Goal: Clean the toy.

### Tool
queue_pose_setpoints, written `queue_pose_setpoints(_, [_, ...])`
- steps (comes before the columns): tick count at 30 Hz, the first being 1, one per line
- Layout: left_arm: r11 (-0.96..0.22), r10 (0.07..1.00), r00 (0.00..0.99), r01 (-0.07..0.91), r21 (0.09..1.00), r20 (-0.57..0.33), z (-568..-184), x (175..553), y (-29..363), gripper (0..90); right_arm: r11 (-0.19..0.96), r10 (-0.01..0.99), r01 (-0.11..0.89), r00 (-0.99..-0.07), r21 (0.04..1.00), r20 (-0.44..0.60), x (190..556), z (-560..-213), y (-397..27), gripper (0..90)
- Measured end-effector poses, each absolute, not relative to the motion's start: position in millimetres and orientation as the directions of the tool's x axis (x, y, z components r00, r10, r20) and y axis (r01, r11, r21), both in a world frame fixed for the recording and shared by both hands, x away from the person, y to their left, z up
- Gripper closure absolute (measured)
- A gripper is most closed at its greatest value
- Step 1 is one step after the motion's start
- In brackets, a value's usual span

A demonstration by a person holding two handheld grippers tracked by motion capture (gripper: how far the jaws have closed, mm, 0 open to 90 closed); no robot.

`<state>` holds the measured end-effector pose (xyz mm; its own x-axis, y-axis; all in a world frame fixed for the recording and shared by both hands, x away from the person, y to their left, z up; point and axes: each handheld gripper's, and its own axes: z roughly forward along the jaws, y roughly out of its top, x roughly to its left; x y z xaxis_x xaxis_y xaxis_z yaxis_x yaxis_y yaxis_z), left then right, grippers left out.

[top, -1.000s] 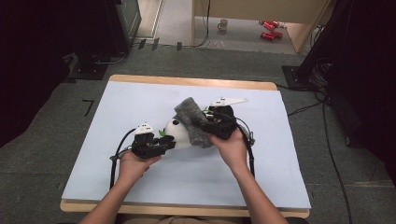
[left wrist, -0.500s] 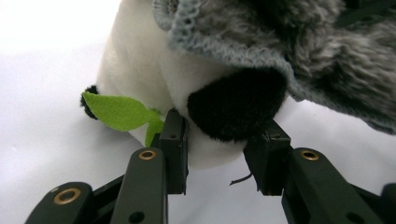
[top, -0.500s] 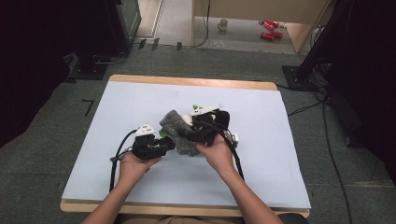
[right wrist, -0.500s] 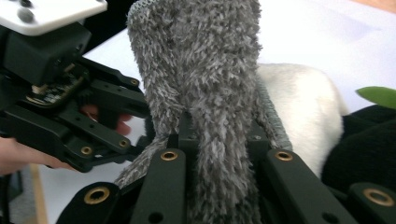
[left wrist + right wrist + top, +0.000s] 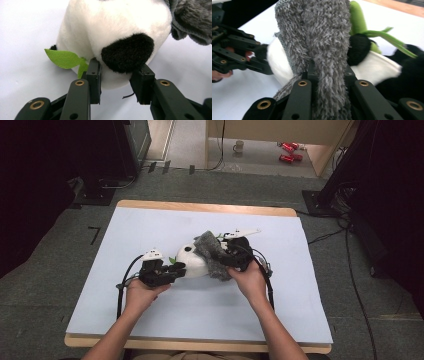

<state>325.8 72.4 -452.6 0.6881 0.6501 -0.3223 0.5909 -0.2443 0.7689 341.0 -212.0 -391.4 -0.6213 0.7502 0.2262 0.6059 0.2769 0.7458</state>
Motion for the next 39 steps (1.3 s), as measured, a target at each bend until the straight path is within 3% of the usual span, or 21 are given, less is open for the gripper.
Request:
queue_pose_setpoints(6, [-0.241,0.637,0.691,0.6,0.763,-0.342,-452.8,330.5,76.0,64.1,0.264,0.809,0.596,-0.565,0.758,0.163,338.0,-381.8,-233.0,76.6])
queue_pose_setpoints(11, [-0.235,0.633,0.693,0.596,0.768,-0.344,-451.6,334.2,74.9,64.2,0.172,0.837,0.62,-0.502,0.765,0.219,337.9,-379.7,-263.5,76.9])
queue_pose_setpoints(25, [-0.208,0.647,0.676,0.602,0.771,-0.353,-451.8,342.0,79.9,64.3,0.091,0.886,0.61,-0.41,0.787,0.215,329.3,-371.3,-294.9,77.0])
queue_pose_setpoints(33, [-0.216,0.651,0.682,0.587,0.78,-0.333,-450.8,341.5,80.8,64.0,0.073,0.831,0.562,-0.49,0.824,0.261,314.5,-345.6,-277.7,77.3])
queue_pose_setpoints(39, [-0.217,0.652,0.683,0.584,0.782,-0.329,-450.3,341.4,81.2,64.1,0.114,0.793,0.573,-0.545,0.812,0.274,313.3,-348.8,-261.9,77.1])
